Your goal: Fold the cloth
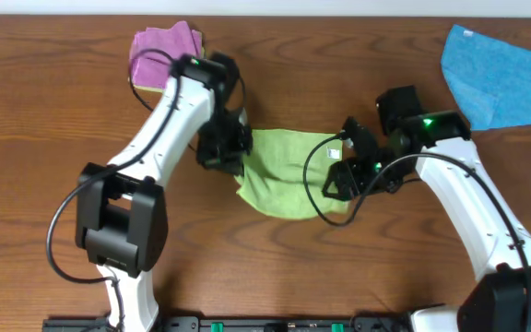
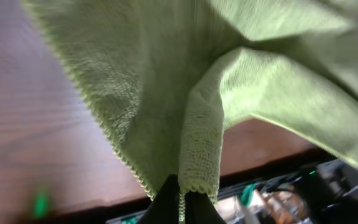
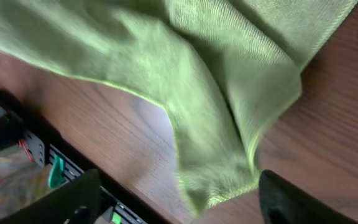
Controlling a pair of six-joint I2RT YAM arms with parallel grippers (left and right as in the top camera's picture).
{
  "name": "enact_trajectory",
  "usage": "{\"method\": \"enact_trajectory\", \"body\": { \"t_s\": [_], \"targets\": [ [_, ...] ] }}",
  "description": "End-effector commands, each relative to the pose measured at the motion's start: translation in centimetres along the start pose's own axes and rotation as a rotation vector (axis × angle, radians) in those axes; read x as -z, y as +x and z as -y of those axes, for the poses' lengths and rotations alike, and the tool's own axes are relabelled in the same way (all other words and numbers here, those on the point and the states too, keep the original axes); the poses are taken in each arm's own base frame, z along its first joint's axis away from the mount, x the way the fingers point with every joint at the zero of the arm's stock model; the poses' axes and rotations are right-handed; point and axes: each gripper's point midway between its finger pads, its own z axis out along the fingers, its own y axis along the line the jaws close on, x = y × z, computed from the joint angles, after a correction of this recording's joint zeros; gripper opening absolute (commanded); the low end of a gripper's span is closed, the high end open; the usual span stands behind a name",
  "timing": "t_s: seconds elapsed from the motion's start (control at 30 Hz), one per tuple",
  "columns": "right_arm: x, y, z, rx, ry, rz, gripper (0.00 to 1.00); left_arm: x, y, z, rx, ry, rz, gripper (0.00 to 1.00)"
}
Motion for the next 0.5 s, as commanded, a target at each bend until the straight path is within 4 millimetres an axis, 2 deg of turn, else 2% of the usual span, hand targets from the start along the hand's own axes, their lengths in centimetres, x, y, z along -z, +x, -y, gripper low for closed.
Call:
{"method": "enact_trajectory", "body": {
  "t_s": [0.0, 0.13, 0.3, 0.33, 0.37, 0.47],
  "targets": [
    [0.0, 0.1, -0.4, 0.027, -0.003, 0.005, 0.82, -1.9, 1.5, -0.2, -0.037, -0.038, -0.060, 0.06],
    [0.0, -0.5, -0.4, 0.038, -0.001, 0.028, 0.82, -3.6, 3.3, 0.1, -0.047, -0.045, -0.128, 0.06],
    [0.0, -1.2, -0.3, 0.051, 0.001, 0.053, 0.82, -4.5, 4.5, 0.4, -0.078, -0.068, -0.163, 0.06],
    [0.0, -1.2, -0.3, 0.051, 0.002, 0.055, 0.82, -4.6, 4.7, 0.4, -0.088, -0.080, -0.167, 0.12],
    [0.0, -1.2, -0.3, 0.052, 0.003, 0.055, 0.81, -4.6, 4.6, 0.1, -0.093, -0.099, -0.163, 0.22],
    [0.0, -1.3, 0.0, 0.054, 0.019, 0.057, 0.79, -4.4, 4.1, -1.4, -0.097, -0.182, -0.137, 0.45]
  ]
}}
